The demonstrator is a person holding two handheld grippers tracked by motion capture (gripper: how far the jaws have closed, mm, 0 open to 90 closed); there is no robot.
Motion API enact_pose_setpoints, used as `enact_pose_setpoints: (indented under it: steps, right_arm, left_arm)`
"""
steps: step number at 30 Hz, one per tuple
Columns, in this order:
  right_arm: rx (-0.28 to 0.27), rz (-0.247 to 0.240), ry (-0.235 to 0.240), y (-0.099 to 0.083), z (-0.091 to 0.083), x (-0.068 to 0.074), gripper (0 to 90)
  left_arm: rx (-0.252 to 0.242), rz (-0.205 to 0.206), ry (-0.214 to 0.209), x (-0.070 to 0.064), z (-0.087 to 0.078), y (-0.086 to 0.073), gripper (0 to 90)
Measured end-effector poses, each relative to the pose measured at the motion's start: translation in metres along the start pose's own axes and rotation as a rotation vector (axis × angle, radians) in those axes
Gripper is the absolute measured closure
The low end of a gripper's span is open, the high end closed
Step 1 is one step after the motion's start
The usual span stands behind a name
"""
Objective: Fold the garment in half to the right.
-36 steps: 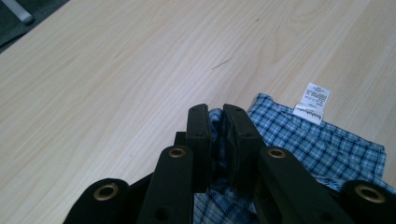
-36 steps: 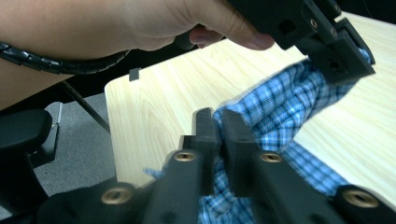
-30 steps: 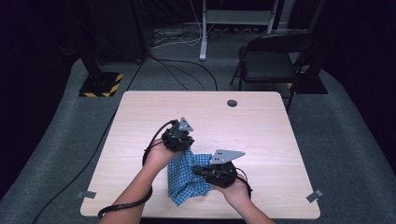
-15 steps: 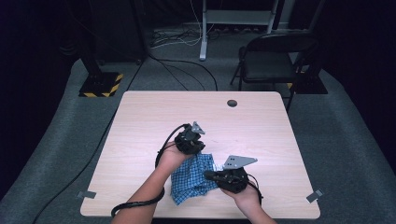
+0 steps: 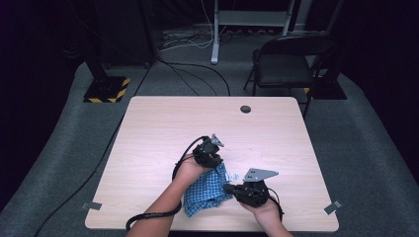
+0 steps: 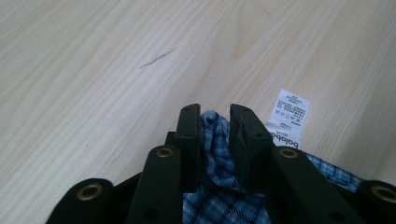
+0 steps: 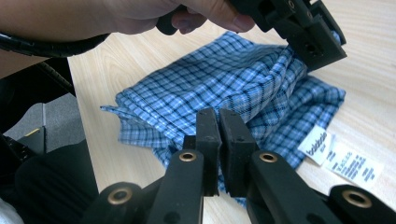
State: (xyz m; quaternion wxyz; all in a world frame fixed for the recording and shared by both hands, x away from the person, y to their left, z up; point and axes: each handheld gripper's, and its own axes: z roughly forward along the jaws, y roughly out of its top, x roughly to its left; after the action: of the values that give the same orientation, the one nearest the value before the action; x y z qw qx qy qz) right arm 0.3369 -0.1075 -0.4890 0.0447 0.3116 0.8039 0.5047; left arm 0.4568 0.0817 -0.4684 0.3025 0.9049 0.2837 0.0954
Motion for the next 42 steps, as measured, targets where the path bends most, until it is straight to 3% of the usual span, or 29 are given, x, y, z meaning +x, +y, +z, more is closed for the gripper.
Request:
enact_pose_setpoints:
  steps: [9, 15, 21, 24, 29, 35, 42]
  right_arm:
    - [0.023, -0.012, -0.048, -0.006, -0.003, -0.001, 67.5]
    - [0.017, 0.007, -0.075, -0.005, -0.011, -0.004, 57.3]
    - [0.005, 0.012, -0.099, 0.000, -0.017, -0.007, 46.5]
    - [0.018, 0.010, -0.108, 0.005, -0.016, -0.009, 37.6]
    - [0.035, -0.011, -0.096, 0.014, -0.011, -0.012, 29.9]
    - [0.076, -0.068, -0.084, 0.021, -0.002, -0.016, 25.1]
    - [0.121, -0.095, -0.056, 0.026, 0.008, -0.017, 22.3]
  left_arm:
    - [-0.007, -0.022, -0.007, 0.000, 0.005, 0.002, 52.7]
    - [-0.044, -0.048, 0.003, 0.001, -0.003, 0.007, 35.3]
    - [-0.056, -0.039, 0.020, 0.001, -0.015, 0.008, 26.7]
    - [-0.067, -0.032, 0.025, 0.002, -0.023, 0.005, 23.7]
    - [-0.082, -0.019, 0.017, 0.003, -0.033, -0.004, 21.5]
    - [-0.089, -0.009, 0.001, 0.002, -0.040, -0.021, 19.7]
    - [-0.093, -0.003, -0.002, 0.002, -0.044, -0.040, 19.4]
